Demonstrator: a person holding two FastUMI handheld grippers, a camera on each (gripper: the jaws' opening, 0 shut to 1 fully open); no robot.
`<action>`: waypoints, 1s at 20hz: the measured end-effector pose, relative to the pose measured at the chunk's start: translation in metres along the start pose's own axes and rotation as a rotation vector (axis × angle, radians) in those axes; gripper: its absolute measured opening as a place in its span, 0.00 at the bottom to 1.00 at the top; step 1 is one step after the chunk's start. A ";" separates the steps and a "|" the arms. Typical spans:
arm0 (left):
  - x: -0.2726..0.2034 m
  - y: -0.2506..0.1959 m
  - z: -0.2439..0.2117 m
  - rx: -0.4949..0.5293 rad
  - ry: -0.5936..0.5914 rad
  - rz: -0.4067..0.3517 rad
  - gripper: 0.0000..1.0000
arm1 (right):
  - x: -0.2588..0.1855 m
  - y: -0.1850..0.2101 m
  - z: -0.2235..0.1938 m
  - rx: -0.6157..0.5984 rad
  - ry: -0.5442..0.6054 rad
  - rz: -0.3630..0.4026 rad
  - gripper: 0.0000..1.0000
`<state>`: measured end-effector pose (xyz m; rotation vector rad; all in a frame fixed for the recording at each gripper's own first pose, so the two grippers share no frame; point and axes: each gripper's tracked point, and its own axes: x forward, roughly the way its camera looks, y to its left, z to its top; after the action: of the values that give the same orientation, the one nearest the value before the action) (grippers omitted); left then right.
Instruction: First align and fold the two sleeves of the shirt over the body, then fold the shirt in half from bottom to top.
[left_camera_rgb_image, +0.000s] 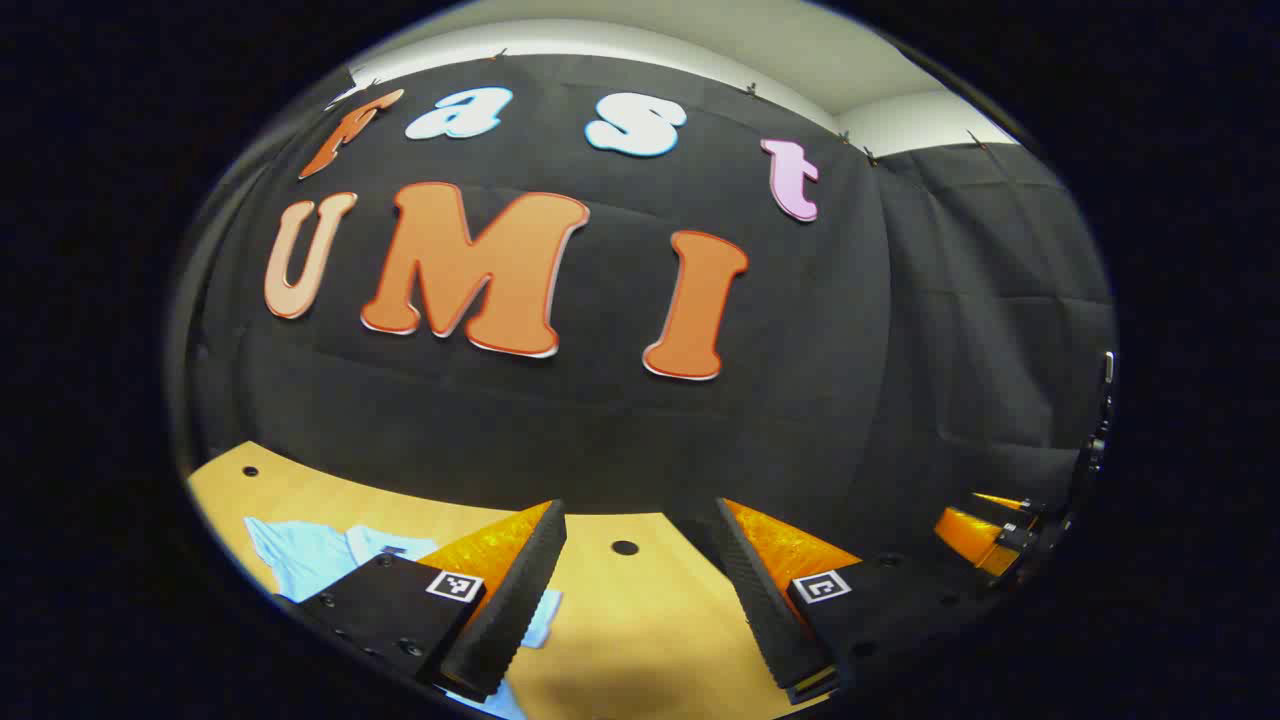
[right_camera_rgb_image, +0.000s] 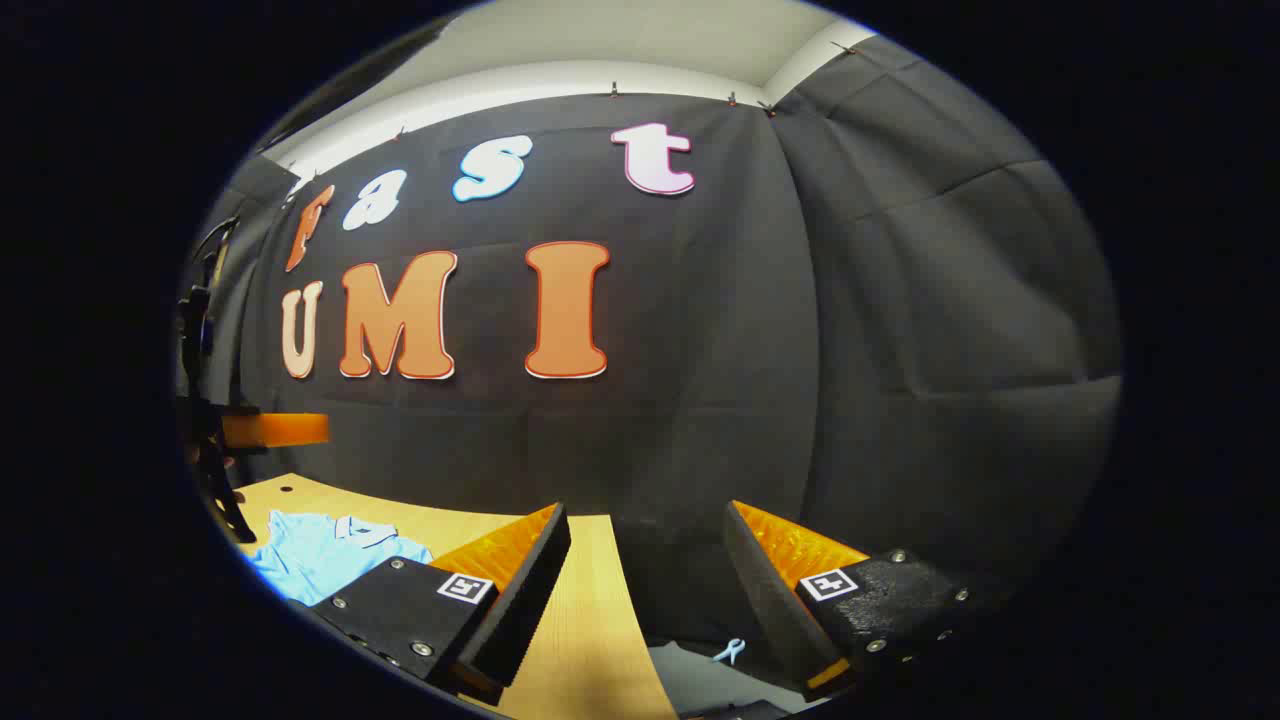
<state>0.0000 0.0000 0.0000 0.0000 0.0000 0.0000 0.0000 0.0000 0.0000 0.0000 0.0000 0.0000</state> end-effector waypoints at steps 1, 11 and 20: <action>-0.014 0.036 0.009 0.021 0.005 0.044 0.96 | -0.010 0.007 0.006 0.009 0.011 -0.018 0.96; -0.139 0.284 0.094 0.091 -0.071 0.251 0.94 | -0.019 0.162 -0.007 0.169 0.190 -0.059 0.97; -0.162 0.438 0.113 0.183 -0.068 0.274 0.95 | -0.021 0.286 -0.007 0.096 0.262 -0.086 0.97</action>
<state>-0.1616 0.4375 0.1127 0.1831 -0.0683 0.2742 -0.0209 0.2863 -0.0074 0.0964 0.2624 -0.0855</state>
